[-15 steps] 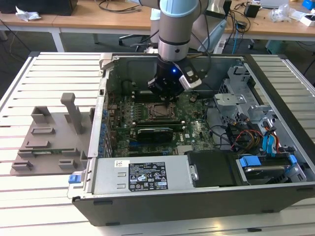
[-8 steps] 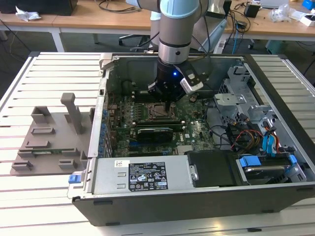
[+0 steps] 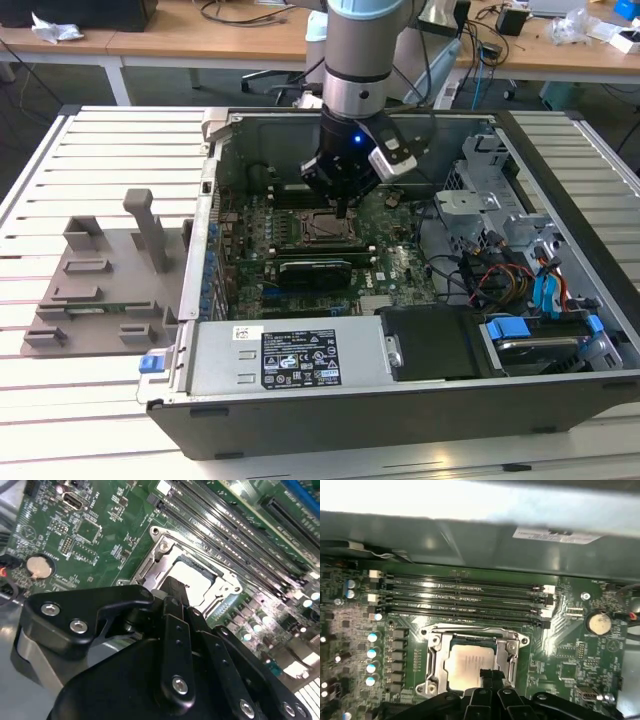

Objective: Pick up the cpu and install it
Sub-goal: 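Install the first cpu locking lever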

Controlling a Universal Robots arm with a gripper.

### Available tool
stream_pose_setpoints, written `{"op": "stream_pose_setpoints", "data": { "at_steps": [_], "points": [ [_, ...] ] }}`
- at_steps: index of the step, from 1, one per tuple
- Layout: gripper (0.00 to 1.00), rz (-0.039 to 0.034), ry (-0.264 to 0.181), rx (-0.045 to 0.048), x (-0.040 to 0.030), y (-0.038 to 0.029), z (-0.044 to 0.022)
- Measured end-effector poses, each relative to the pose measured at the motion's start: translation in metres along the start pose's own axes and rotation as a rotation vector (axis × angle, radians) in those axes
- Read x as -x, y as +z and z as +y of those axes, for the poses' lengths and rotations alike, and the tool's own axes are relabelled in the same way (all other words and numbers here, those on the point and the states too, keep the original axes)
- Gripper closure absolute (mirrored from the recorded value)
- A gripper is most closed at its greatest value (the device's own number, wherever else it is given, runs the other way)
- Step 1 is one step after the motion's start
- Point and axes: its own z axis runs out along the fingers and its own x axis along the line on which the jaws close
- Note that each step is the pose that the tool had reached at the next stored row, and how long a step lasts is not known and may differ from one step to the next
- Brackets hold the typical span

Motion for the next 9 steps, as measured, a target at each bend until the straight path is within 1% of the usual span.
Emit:
{"op": "stream_pose_setpoints", "data": {
  "at_steps": [1,2,3,4,5,7,9],
  "points": [
    [0.89,0.0000,0.000,0.0000,0.0000,-0.0028,-0.0002],
    [0.89,0.0000,0.000,0.0000,-0.0001,-0.0081,-0.0005],
    [0.89,0.0000,0.000,0.0000,-0.0001,-0.0122,-0.0007],
    [0.89,0.0000,0.000,0.0000,0.0000,-0.0147,-0.0008],
    [0.89,-0.0001,0.000,0.0001,-0.0001,-0.0194,-0.0011],
    [0.89,0.0001,0.000,-0.0001,-0.0001,-0.0238,-0.0013],
    [0.89,-0.0001,0.000,0.0003,-0.0001,-0.0246,-0.0013]
  ]
}}
